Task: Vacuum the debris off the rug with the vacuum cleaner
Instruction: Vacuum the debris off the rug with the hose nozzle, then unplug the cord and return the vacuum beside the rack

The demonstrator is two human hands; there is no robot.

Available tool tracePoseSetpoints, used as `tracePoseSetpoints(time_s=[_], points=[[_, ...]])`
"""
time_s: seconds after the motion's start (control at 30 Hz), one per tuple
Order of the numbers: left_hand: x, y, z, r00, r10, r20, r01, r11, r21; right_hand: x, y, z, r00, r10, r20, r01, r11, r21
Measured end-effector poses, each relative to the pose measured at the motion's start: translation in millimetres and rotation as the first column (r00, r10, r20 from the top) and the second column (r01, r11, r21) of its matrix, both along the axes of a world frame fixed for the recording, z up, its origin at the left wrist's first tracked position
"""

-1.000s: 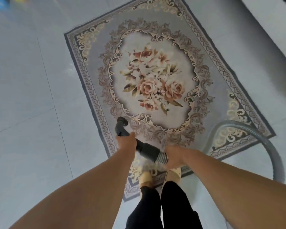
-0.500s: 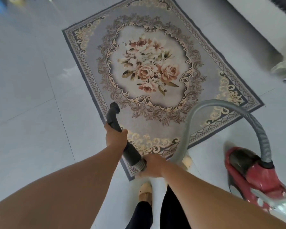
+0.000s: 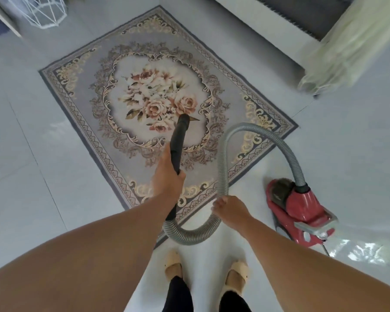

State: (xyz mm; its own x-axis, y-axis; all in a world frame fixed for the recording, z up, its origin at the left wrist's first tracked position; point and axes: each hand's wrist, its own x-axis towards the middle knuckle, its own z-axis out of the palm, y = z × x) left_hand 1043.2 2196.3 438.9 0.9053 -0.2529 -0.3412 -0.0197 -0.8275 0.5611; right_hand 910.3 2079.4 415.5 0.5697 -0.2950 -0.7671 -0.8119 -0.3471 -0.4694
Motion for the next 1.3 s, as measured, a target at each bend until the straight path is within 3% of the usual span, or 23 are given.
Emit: tracePoseSetpoints(time_s=[0.17,0.43,0.8,1.03,1.3], points=[[-25,-57,21,0.951,-0.286,0.12,0.277,0.957,0.082,-37,-49,15,0.988,-0.157,0.002,0.157,0.986,-0.049],[-64,-117,12,0.823,-0.56,0.097,0.525,0.814,0.247,-97,-108,1,0.949,-0.313,-0.024,0.312,0.949,-0.052],[-132,-177,-51,0.623,-0.781,0.044,0.753,0.615,0.235,-194,-136,-65,0.851,-0.516,-0.1,0.508,0.856,-0.094],[-199,-207,-87,0.496,-0.868,0.014,0.842,0.485,0.235,-248,-145,-92,0.834,-0.52,-0.188,0.506,0.854,-0.118],[-249,-251,-137,0.41,-0.911,-0.04,0.896,0.394,0.204,-285,-179,-138,0.808,-0.546,-0.223,0.525,0.838,-0.148]])
